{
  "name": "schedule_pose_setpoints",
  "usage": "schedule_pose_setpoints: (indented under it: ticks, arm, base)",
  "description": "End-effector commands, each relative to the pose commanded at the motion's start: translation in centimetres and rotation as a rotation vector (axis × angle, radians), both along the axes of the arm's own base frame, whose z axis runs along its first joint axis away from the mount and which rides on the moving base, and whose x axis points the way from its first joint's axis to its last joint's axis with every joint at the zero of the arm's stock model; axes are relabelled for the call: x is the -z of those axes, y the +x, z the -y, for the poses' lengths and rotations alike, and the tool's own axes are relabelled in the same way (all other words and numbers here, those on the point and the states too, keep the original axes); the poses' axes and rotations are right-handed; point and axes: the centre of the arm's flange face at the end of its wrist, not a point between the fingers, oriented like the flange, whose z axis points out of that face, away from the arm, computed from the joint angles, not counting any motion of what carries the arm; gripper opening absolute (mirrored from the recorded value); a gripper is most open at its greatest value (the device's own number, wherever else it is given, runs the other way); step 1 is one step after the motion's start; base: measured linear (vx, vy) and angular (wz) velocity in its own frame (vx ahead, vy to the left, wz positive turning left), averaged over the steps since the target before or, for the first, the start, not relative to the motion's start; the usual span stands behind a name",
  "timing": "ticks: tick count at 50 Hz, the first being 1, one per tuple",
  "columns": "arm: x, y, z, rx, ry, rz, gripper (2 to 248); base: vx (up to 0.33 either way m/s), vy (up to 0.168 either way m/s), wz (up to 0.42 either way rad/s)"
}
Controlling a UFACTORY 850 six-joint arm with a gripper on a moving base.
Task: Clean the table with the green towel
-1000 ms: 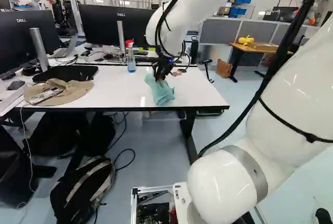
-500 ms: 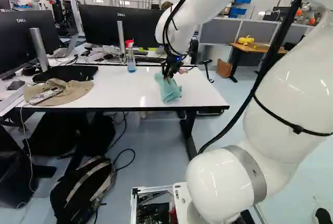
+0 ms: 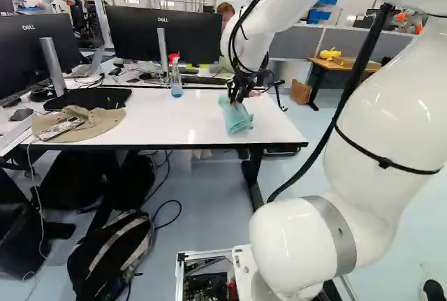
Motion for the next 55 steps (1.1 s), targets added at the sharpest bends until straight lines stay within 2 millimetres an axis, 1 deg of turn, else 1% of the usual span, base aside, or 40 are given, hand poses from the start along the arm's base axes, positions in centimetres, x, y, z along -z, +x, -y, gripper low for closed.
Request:
schedule_pose_setpoints:
  ticks: [18,55]
  arm:
    - [0.0,0.9,3.2,0.067,0.0,0.001,42]
    - [0.0,1.9,9.8,0.199,0.0,0.003,42]
  base:
    - [0.0,0.0,0.0]
    - [0.0,0.0,0.0]
